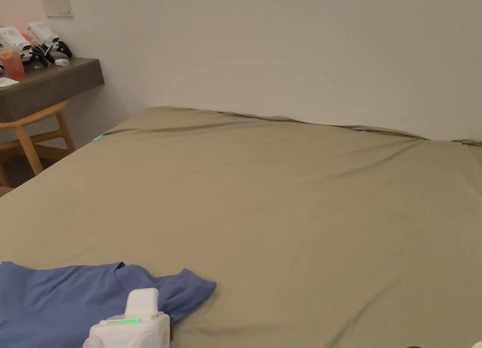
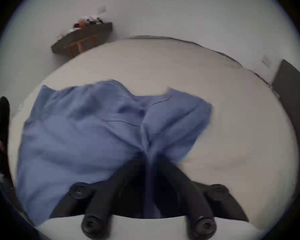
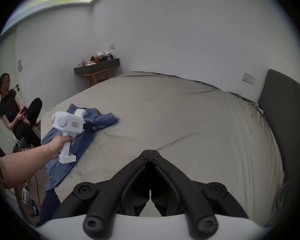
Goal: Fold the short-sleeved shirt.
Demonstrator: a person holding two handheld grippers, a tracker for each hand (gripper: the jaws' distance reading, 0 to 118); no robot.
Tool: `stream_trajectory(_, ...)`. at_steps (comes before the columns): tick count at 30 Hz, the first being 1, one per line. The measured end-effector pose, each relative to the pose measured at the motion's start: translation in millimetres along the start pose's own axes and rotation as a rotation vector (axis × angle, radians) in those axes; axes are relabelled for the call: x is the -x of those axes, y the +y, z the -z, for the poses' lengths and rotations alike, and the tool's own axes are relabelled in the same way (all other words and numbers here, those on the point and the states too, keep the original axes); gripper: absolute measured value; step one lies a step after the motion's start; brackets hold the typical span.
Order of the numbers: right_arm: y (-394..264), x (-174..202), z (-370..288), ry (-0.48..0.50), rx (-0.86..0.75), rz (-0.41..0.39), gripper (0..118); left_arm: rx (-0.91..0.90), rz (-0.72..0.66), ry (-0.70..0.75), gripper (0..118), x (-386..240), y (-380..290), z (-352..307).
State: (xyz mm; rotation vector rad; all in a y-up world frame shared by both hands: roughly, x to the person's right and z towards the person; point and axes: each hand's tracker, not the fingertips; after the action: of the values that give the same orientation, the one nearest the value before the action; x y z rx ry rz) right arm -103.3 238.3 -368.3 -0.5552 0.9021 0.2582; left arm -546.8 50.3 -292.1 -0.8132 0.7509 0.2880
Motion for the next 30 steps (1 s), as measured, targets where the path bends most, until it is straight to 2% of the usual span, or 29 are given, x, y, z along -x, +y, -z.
stream_trajectory(1, 1.0, -2.4, -2.8, -0.001, -0.01, 0.015, 2, 0.056, -0.01, 0.016, 5, 5.9, 3.0, 3.9)
stream_trajectory(2, 2.4, -4.2, -5.9, -0.001, -0.023, 0.031, 2, 0.111, -0.076, -0.108, 5, 13.0, 4.4, 8.8)
stream_trajectory(3, 4.2, -6.3, -10.2, -0.005, -0.039, 0.047, 2, 0.116, -0.095, -0.122, 5, 16.8, 6.4, 7.9)
stream_trajectory(7, 10.5, -14.8, -34.1, -0.027, -0.088, 0.079, 2, 0.07, -0.229, -0.194, 5, 33.4, 20.1, -28.5)
stream_trajectory(9, 10.8, -20.5, -49.8, -0.049, -0.119, 0.09, 2, -0.021, -0.242, -0.186, 5, 32.7, 30.7, -60.0)
stream_trajectory(13, 12.5, -35.8, -86.1, -0.124, -0.176, 0.104, 2, -0.219, -0.115, -0.2, 5, -9.6, 65.2, -126.8)
stream_trajectory(16, 15.0, -48.3, -122.2, -0.183, -0.224, 0.114, 2, -0.26, 0.017, -0.318, 5, -77.9, 93.4, -172.1)
stream_trajectory(20, 16.9, -62.0, -175.1, -0.3, -0.28, 0.086, 2, -0.29, 0.203, -0.479, 5, -186.1, 97.8, -237.8)
stream_trajectory(22, 16.9, -68.2, -201.4, -0.342, -0.315, 0.081, 2, -0.289, 0.255, -0.597, 5, -235.2, 85.4, -262.3)
stream_trajectory(24, 17.7, -74.6, -223.3, -0.377, -0.328, 0.075, 2, -0.279, 0.342, -0.651, 5, -285.9, 65.7, -279.6)
stream_trajectory(30, 14.5, -80.4, -271.5, -0.437, -0.348, 0.049, 2, -0.073, 0.524, -0.833, 5, -406.9, -45.5, -290.0)
